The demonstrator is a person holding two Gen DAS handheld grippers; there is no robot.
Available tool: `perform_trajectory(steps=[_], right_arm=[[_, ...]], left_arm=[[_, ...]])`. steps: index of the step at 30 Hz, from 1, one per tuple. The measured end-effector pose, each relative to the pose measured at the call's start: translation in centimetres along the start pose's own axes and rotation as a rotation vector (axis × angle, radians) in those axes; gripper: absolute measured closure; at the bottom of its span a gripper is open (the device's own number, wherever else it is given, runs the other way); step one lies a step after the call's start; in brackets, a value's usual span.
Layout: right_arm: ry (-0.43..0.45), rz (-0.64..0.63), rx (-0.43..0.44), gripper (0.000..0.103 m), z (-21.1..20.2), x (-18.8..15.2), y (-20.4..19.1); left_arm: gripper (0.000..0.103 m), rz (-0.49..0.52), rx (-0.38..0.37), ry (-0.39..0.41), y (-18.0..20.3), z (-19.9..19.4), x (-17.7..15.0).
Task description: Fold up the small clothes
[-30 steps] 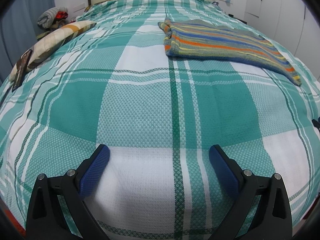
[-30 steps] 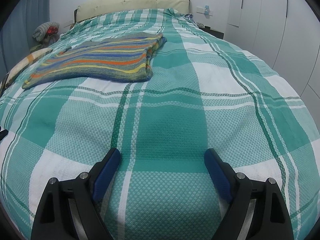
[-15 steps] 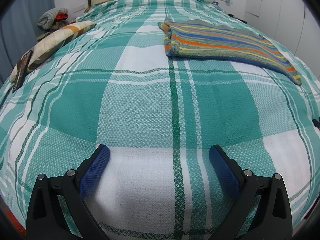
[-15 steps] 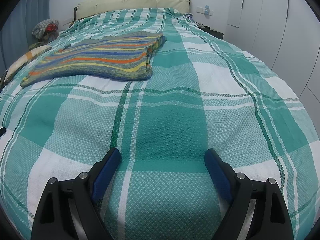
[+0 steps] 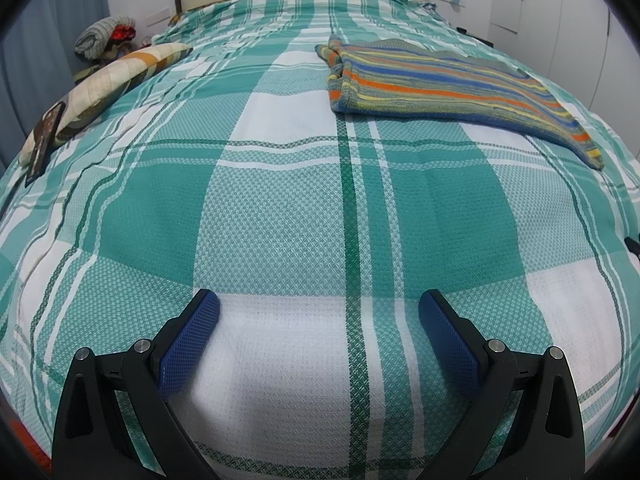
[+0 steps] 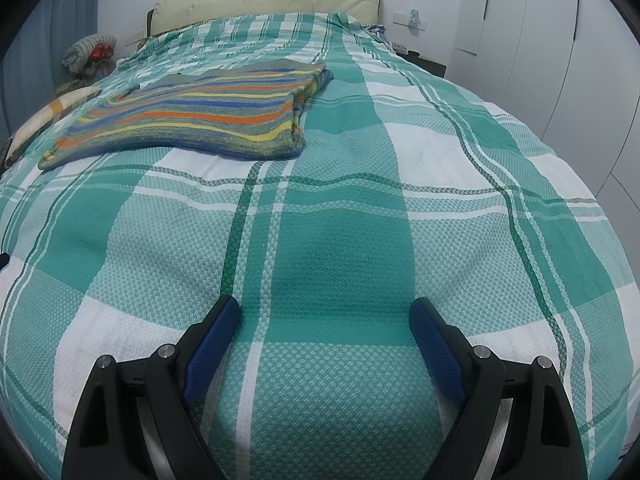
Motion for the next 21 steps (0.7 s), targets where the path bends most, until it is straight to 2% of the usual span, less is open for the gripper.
perform_trajectory(steps=[21], right_arm=[[-0.022,-0.001,-0.033,0.013,0.17,0.2,0.36]], left_arm=[[0.003,0.004,0.005,-0.003,0.03,-0.06,0.27]])
Point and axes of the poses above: each gripper's, at about its wrist camera, not at the fingertips, and z roughly the way its jaws point, y to its right, x to its top, the point moved 5 cm from there along z, roughly the way its jaws point, and after that the axes turned 4 degrees about -x, right-handed, at the moved point
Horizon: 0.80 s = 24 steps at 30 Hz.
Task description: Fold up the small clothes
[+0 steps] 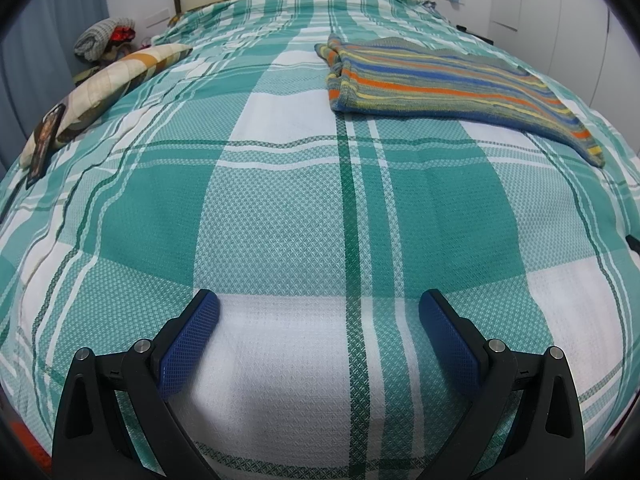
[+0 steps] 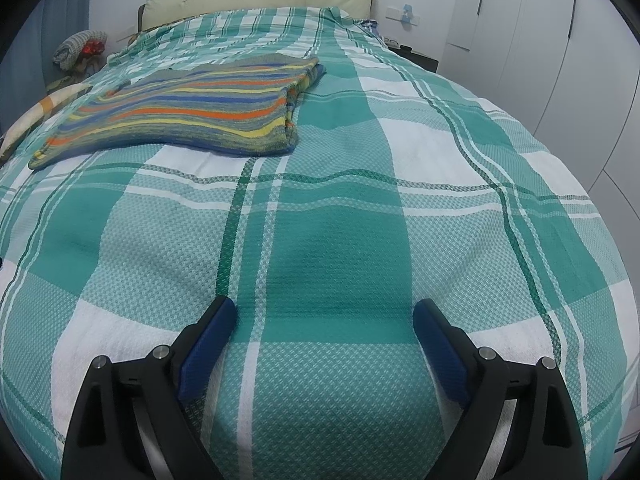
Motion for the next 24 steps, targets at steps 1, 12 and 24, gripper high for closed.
perform_trajectory(steps=[1,12,24], right_arm=[[0.0,0.0,-0.001,0.013,0.02,0.0,0.06],[-0.001,-0.002,-0.002,0.013,0.06,0.05,0.03],[-0.002,-0.002,-0.002,0.013,0.08,0.09,0.05]], left_arm=[[0.003,0.0,0.0,0.0,0.02,0.01,-0.02],[0.003,0.005,0.003,-0.006,-0.14,0.17,0.06],[0.003,0.009,0.006,-0.004,-0.14,0.17,0.11]])
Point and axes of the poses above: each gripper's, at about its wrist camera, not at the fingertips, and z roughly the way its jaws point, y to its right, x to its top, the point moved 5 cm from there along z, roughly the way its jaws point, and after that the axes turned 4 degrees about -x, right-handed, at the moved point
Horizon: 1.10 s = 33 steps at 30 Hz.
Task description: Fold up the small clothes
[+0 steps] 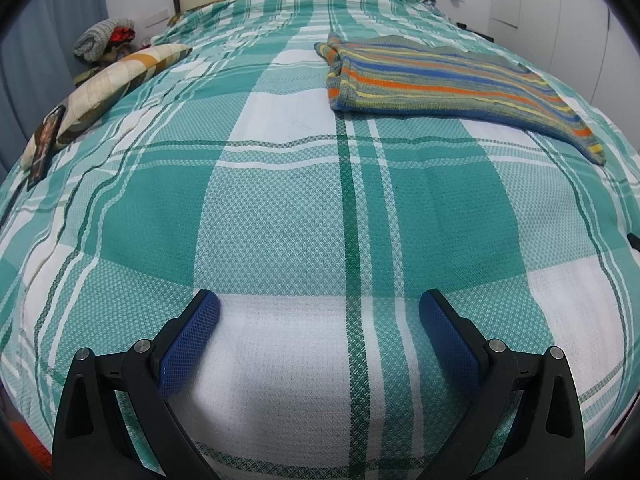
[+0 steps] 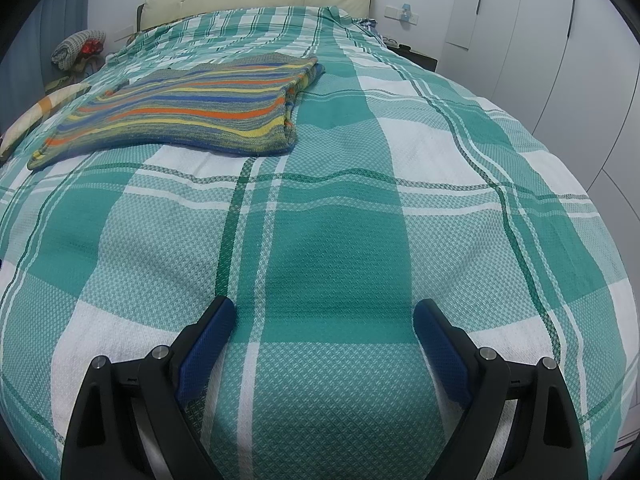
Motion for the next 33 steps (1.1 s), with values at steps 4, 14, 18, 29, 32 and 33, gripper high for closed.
perform_trajectory(steps=[4,14,18,29,32,33], right_arm=[[-0.032,0.019,0.018,0.012,0.1,0.3,0.3],[-0.164,0.279,0.443,0.012,2.2,10.4,7.0],[-0.207,0.358,0.607,0.023,5.7,15.6,7.6],[-0.327,0.288,0.714,0.031,17.7,25.0,2.6],[-0.3,0.368,0.724,0.04,20.7,26.6,1.5],[-0.286,0.395,0.737,0.071,21.1,27.1,1.3]], left_arm=[[0.007,0.025,0.035,-0.04,0.4,-1.4,0.9],[0.016,0.547,-0.367,0.109,20.8,-5.2,8.1],[0.024,0.679,-0.457,0.064,30.0,-0.1,10.4],[0.069,0.576,-0.433,-0.001,32.9,7.6,12.9],[0.094,0.496,-0.478,-0.012,31.0,7.9,13.8],[0.095,0.448,-0.52,-0.021,30.0,7.6,14.2]])
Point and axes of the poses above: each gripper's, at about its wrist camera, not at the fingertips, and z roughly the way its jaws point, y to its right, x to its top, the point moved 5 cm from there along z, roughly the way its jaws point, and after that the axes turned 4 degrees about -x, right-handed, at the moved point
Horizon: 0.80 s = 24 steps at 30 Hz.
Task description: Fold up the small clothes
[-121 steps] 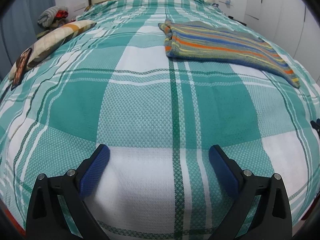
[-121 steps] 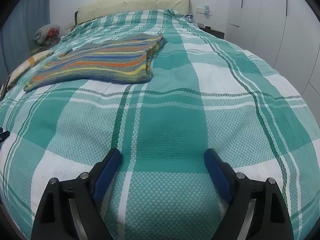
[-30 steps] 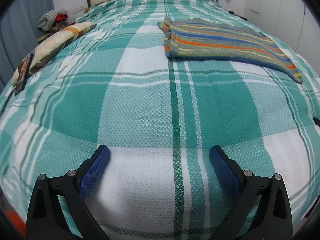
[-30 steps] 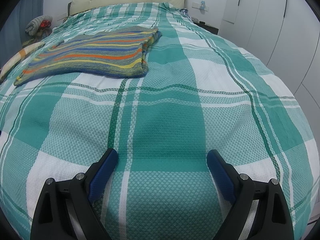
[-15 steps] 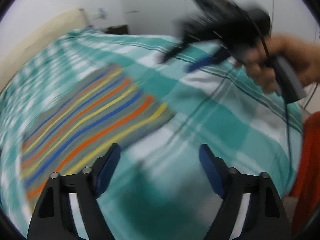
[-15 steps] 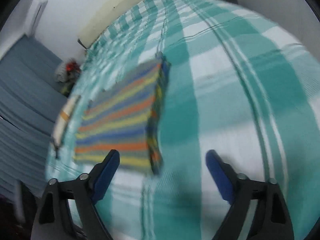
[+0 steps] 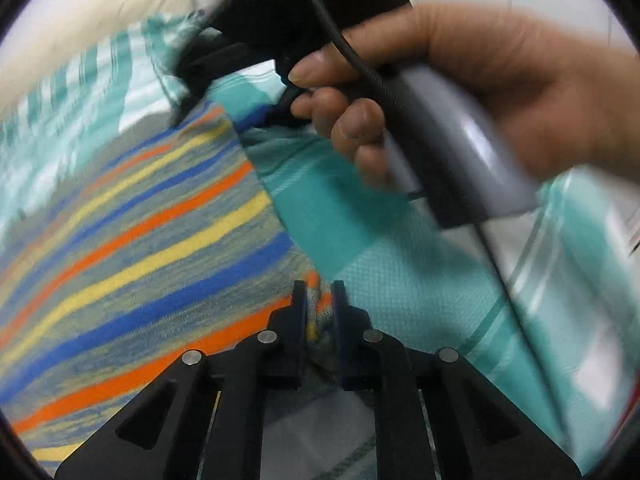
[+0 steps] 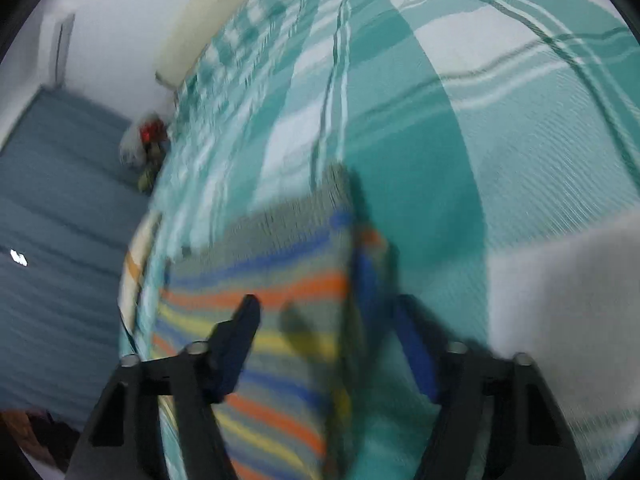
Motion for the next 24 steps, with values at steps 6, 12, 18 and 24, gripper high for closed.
perform_trajectory(steps=[6,12,18,24], right_arm=[[0.048,-0.107,-0.029,0.093,-1.2,1.2,-5.9],[0.042,-0.236,0.018,0.093,0.2,0.0,-18.0],[-0.054,-0.342,0.002,0.092,9.0,-4.2,-27.8],[-0.141,-0.344,0.083,0.058,16.8,-8.1,-31.7]], left_arm=[[0.096,-0.231,-0.105,0.191,-6.3,-10.8,-0.9],[0.096,-0.539,-0.081,0.339,-16.6,-21.0,-6.0],[0.096,-0.73,0.008,0.339,-23.0,-22.6,-12.6],[0.09,-0.88,0.091,0.278,-25.9,-20.2,-17.1]])
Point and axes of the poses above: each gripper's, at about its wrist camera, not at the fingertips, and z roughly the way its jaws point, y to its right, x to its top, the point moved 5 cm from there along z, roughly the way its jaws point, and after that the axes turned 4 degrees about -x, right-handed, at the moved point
